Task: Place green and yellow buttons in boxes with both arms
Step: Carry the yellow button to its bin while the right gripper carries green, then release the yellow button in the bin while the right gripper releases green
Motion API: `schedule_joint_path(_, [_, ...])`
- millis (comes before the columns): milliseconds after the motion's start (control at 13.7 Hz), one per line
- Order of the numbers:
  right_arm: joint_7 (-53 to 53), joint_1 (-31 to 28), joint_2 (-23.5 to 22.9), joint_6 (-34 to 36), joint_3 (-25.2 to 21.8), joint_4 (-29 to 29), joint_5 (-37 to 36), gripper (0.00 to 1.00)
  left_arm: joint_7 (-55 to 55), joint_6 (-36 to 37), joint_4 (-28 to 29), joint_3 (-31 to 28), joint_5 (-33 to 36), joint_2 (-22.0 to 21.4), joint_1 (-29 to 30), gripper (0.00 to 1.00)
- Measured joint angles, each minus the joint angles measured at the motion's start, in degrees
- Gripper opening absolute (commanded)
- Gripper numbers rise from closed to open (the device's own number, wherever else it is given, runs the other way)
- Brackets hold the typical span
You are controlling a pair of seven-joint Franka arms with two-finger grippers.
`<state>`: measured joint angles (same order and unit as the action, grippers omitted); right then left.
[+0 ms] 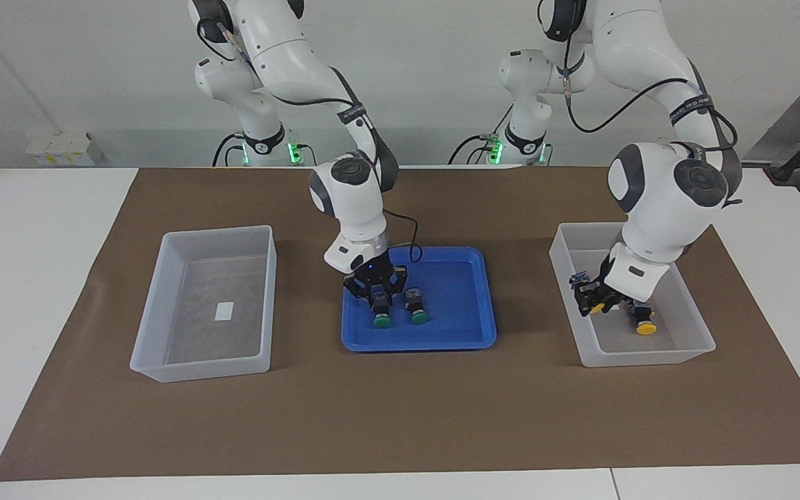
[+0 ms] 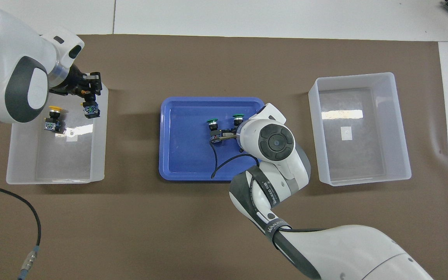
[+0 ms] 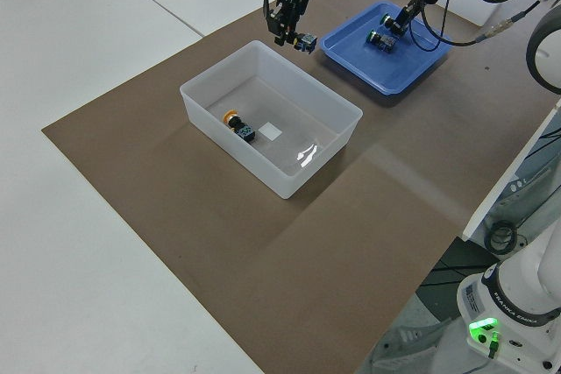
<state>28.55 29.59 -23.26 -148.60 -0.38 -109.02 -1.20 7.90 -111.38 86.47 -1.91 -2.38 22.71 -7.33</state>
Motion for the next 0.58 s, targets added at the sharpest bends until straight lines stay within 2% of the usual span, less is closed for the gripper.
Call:
schedule_joint_path(365, [-4.47,-4.82,6.8,7.73,-0.38,1.09,-0.01,0.0,-11.2,0.15,1.65,-0.2,-0.06,-0.27,5.5,0.0])
schedule_joint_path(584, [-8.0,-10.17,11.66,13.24,-0.41,1.11,-0.02,0.0,-13.63,-5.05,7.62,-0.24,-0.06,-1.69,6.24,0.0])
